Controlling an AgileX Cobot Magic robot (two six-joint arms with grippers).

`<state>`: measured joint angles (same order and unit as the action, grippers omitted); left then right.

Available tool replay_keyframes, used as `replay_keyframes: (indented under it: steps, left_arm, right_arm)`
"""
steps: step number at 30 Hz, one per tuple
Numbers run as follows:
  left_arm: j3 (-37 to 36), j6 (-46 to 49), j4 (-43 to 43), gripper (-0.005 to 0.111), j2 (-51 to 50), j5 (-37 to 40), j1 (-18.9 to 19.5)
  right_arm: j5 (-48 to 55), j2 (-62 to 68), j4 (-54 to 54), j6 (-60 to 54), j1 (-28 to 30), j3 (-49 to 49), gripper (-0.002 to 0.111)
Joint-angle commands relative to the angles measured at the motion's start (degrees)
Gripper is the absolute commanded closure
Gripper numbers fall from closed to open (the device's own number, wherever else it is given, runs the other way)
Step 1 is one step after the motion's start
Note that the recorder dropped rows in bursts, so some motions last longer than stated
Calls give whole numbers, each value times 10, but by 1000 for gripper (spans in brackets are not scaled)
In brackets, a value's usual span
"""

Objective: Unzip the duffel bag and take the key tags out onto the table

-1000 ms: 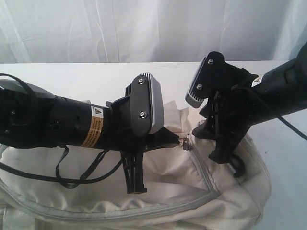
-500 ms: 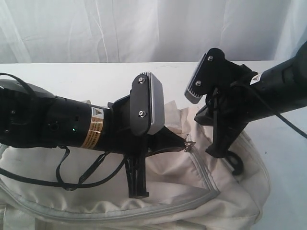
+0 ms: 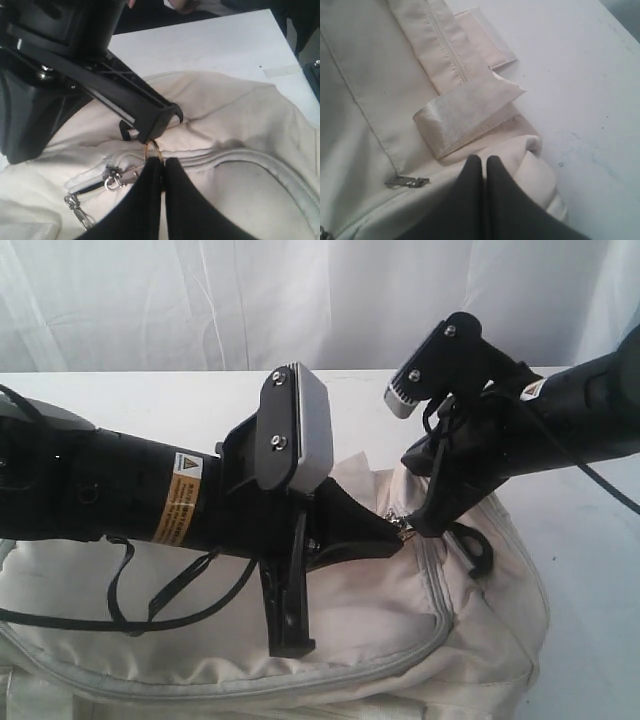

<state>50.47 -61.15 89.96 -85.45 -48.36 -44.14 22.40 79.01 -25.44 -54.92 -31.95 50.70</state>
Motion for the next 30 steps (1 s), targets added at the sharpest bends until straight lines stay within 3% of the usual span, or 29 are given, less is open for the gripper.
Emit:
replay_keyframes:
  steps: [1, 8, 18, 24, 30]
  left_arm:
    - [1, -36, 10, 107, 14, -58, -7]
    - [1, -76, 30, 107, 14, -51, -12]
    - [1, -76, 49, 107, 14, -23, -103]
    - [1, -76, 61, 107, 15, -13, -126]
    - [1, -122, 100, 107, 15, 120, -126]
  right_arm:
    - [-62, 0, 0, 43, 4, 1, 108]
    - [-64, -7, -1, 43, 4, 1, 108]
    - [-100, -7, -1, 102, 6, 1, 108]
    - [-100, -7, -2, 103, 6, 1, 108]
    - [-103, -16, -2, 129, 6, 1, 108]
